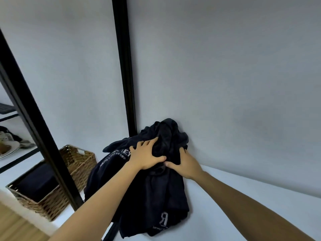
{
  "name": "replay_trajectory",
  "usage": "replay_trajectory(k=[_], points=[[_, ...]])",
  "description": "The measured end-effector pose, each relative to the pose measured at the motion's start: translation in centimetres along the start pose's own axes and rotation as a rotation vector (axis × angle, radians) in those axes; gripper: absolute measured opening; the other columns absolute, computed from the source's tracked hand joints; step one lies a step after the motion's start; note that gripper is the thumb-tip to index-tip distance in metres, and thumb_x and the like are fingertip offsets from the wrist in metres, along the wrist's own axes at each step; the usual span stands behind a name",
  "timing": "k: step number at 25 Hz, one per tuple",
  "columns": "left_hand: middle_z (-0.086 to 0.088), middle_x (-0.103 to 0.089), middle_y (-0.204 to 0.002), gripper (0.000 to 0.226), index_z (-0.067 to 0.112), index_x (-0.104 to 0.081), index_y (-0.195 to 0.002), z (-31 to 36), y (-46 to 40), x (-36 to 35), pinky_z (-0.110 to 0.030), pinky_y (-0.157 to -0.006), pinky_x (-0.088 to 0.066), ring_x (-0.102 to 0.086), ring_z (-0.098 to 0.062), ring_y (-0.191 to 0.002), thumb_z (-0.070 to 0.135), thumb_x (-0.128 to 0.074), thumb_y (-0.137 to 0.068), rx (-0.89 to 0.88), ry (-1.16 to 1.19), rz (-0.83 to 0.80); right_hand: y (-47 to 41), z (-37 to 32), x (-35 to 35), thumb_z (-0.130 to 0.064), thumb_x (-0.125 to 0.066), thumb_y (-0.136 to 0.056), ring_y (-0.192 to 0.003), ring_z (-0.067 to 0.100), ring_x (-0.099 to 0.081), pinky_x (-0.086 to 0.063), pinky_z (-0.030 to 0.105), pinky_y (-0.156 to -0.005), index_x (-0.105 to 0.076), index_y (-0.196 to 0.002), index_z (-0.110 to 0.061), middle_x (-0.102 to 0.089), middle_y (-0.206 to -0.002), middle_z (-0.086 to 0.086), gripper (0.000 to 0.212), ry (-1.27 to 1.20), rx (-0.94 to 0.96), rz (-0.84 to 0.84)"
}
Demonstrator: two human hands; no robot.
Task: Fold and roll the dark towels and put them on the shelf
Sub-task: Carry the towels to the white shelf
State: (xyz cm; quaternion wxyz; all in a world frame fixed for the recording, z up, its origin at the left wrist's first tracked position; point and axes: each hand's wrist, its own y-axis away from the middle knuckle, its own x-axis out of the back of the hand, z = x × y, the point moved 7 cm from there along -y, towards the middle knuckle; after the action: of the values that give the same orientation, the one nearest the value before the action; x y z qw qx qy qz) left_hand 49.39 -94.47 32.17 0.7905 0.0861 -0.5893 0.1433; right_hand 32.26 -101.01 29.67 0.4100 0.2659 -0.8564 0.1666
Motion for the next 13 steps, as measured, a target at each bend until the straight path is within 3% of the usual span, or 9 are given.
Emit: replay_trajectory(k=[5,9,13], points=[[0.002,-0.031,-0.156,0.091,0.036,-0.024,-0.152,2.0,2.6,1.9,-0.059,-0.114,-0.018,-0.025,-0.026,-0.144,0.075,-0.056,-0.076,-0.048,0.047,0.113,4.6,0.8,2.6,-0.077,-0.053,-0.078,-0.129,0.020,-0.046,-0.045,0.038,-0.099,-0.019,-0.153,-0.028,-0.042,-0.145,0.001,0.095,0.173,0.022,0.016],[0.003,-0.041,-0.149,0.079,0.028,-0.035,-0.148,9.5,9.7,2.4,-0.047,-0.113,-0.024,-0.031,-0.022,-0.139,0.065,-0.059,-0.082,-0.237,0.099,0.190,13.8,2.7,6.3,-0.064,-0.054,-0.087,-0.129,0.021,-0.046,-0.044,0.036,-0.098,-0.032,-0.148,-0.022,-0.045,-0.143,0.001,0.078,0.302,0.000,0.080],[0.011,-0.056,-0.129,0.056,0.027,-0.053,-0.133,19.5,20.2,-2.1,-0.030,-0.099,-0.039,-0.049,-0.011,-0.120,0.056,-0.063,-0.086,-0.443,0.255,0.108,27.1,5.9,9.1,-0.059,-0.054,-0.089,-0.123,0.018,-0.049,-0.044,0.033,-0.096,-0.043,-0.141,-0.023,-0.051,-0.135,-0.002,0.064,0.295,-0.073,0.154]])
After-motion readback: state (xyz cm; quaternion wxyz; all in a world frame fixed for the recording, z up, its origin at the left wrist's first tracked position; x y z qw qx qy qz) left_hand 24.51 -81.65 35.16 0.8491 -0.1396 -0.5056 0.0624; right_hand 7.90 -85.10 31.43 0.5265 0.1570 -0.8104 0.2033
